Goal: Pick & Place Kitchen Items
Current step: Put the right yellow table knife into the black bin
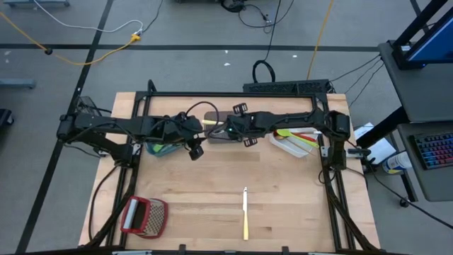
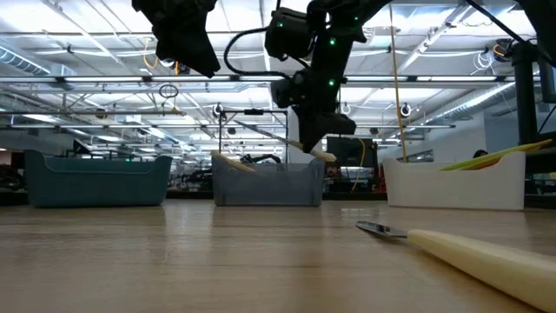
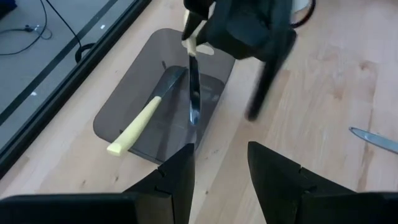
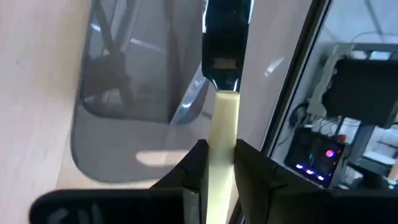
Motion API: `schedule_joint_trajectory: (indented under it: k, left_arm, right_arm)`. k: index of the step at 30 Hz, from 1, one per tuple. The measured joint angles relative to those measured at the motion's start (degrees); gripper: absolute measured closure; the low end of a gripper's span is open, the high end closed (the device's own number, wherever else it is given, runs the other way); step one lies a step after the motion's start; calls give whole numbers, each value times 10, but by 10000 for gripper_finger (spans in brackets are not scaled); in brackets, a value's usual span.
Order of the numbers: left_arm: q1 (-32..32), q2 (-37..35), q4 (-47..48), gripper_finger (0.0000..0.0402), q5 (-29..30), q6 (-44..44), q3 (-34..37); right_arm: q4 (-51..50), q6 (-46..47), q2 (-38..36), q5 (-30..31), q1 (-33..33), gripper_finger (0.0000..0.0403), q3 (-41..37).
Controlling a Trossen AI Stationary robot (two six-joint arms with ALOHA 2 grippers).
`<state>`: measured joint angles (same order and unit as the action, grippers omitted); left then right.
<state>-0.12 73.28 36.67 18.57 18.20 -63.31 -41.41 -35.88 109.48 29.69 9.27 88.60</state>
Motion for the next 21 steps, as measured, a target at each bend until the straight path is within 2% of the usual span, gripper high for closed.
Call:
schedule_joint_trajectory:
  k: [6, 10, 21]
  left_arm:
    - [0, 0, 0, 250, 0, 1, 0]
    - [0, 0, 0, 250, 0, 1, 0]
    - [0, 0, 0, 250, 0, 0, 0]
  right_arm:
    - [44, -2, 10, -13, -8, 355, 1]
    - [37, 12, 13, -28, 4, 355, 1]
    - [45, 5, 64, -13, 27, 353, 2]
